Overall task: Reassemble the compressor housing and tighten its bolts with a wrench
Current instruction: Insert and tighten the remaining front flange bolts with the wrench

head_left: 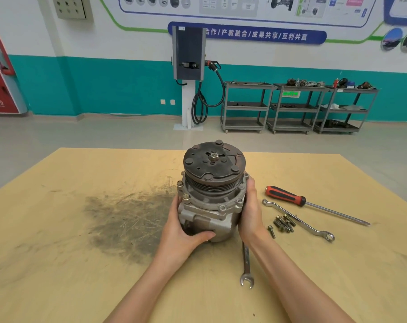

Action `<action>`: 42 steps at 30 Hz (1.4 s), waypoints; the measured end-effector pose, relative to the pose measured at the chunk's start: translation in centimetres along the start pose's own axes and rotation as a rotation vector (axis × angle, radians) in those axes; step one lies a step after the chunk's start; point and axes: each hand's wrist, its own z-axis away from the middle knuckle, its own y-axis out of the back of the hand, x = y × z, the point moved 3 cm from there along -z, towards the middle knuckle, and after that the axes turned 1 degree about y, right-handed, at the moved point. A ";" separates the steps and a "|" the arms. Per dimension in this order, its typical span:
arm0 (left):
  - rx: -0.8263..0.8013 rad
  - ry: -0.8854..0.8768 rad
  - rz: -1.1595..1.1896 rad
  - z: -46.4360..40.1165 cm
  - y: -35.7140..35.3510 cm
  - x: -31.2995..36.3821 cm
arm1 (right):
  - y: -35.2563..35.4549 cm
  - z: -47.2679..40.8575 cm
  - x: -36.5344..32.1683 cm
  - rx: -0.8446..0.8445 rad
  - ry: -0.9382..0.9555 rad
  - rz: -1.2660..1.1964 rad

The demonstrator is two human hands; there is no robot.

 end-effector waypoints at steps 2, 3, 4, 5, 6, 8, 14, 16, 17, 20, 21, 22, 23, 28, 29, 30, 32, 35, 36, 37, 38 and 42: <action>0.036 0.002 -0.024 0.1 0.0 -0.1 | -0.2 -0.2 -0.3 -0.010 -0.025 0.003; 0.047 0.001 -0.037 0.2 0.1 0.1 | -0.3 -0.1 -0.4 -0.019 -0.035 0.012; 0.054 0.001 -0.045 0.2 0.1 0.1 | -0.3 -0.1 -0.4 -0.027 -0.045 0.028; 0.055 0.002 -0.053 0.2 0.1 0.1 | -0.1 0.0 -0.5 -0.038 -0.061 0.049; 0.055 0.005 -0.063 0.2 0.1 0.0 | 0.2 0.0 -0.5 -0.060 -0.079 0.070; 0.056 0.014 -0.073 0.2 0.1 0.0 | 1.1 0.2 -0.8 -0.141 -0.088 0.145; 0.049 0.019 -0.051 0.2 0.1 -0.2 | 7.7 0.8 -3.0 0.058 0.136 0.495; 0.042 0.014 -0.039 0.1 0.1 -0.3 | 10.2 0.9 -3.4 0.178 0.198 0.694; 0.041 0.013 -0.032 0.1 0.1 -0.4 | 11.3 0.9 -3.7 0.202 0.225 0.803; 0.038 0.007 -0.031 0.0 0.2 -0.5 | 13.4 0.6 -4.5 0.139 0.245 1.099; 0.037 0.004 -0.034 0.0 0.1 -0.5 | 14.0 0.5 -4.6 0.079 0.210 1.201; 0.037 0.001 -0.036 0.0 0.1 -0.5 | 14.5 0.4 -4.4 0.005 0.151 1.303; 0.038 -0.001 -0.037 0.0 0.1 -0.5 | 15.0 0.5 -4.2 -0.075 0.074 1.390; 0.032 -0.011 -0.053 0.1 0.1 -0.2 | 15.6 0.8 -4.3 -0.260 -0.124 1.440; 0.031 -0.011 -0.053 0.2 0.1 -0.1 | 15.6 0.9 -4.2 -0.274 -0.138 1.454; 0.032 -0.012 -0.054 0.2 0.1 -0.1 | 15.6 0.9 -4.1 -0.283 -0.151 1.467; 0.035 -0.008 -0.054 0.3 0.0 0.0 | 15.5 0.9 -3.9 -0.282 -0.164 1.476; 0.038 -0.002 -0.066 0.3 0.0 0.0 | 15.4 0.9 -3.8 -0.266 -0.161 1.483; 0.039 0.005 -0.066 0.3 0.0 -0.1 | 15.3 0.9 -3.8 -0.265 -0.161 1.489; 0.040 0.010 -0.064 0.3 0.1 -0.1 | 15.2 0.9 -3.7 -0.266 -0.159 1.493; 0.043 0.011 -0.064 0.3 0.1 -0.1 | 15.1 0.9 -3.7 -0.266 -0.155 1.494; 0.041 0.008 -0.077 0.4 0.1 -0.1 | 15.0 0.9 -3.8 -0.255 -0.128 1.488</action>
